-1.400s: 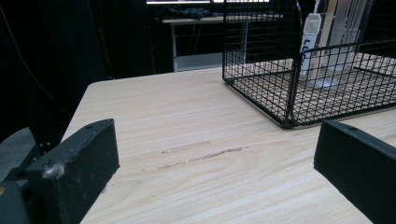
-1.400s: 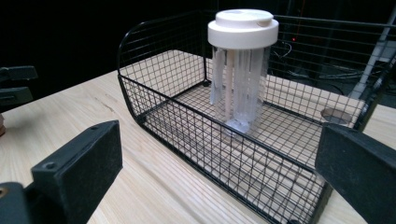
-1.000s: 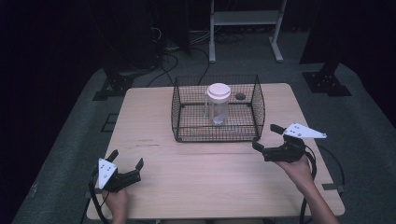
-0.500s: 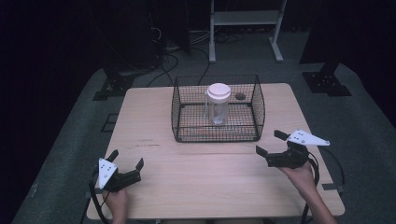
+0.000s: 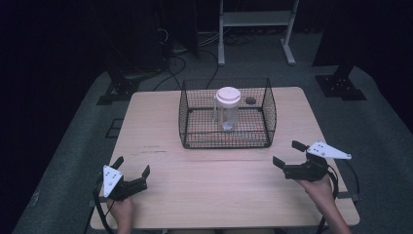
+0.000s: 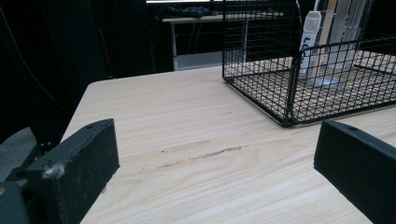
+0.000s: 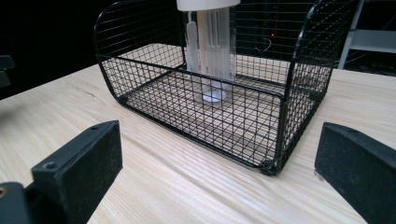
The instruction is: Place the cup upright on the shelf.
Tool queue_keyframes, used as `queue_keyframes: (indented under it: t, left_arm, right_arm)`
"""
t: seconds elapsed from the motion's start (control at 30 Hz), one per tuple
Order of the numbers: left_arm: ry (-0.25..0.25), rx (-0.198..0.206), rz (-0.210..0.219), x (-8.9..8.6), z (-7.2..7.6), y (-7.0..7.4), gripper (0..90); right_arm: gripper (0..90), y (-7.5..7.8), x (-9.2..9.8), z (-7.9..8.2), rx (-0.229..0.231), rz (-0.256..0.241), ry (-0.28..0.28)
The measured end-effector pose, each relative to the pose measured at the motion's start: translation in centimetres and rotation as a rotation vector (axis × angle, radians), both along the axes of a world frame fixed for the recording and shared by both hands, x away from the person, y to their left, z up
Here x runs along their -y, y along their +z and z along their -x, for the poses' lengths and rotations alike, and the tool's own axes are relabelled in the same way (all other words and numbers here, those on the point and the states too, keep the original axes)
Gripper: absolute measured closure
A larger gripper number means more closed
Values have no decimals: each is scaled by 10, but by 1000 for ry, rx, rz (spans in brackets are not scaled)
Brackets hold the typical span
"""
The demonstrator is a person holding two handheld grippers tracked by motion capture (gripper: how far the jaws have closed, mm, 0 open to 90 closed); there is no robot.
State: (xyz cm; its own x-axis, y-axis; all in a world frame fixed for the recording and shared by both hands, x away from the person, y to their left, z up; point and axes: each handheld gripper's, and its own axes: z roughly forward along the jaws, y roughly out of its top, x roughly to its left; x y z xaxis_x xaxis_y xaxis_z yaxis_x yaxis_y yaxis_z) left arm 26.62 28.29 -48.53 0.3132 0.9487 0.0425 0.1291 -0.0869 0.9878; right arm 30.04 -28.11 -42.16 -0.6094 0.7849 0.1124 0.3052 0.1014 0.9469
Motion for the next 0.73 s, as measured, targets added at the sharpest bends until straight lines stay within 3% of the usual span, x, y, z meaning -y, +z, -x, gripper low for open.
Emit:
queue_keyframes:
  t: [0.57,0.73]
  left_arm:
    - [1,1,-1,0,0,0,0]
    - [4,-1,-1,0,0,0,0]
  right_arm:
    - [1,-13,7,14,1,-7,-21]
    - [1,-20,7,25,15,-45,-40]
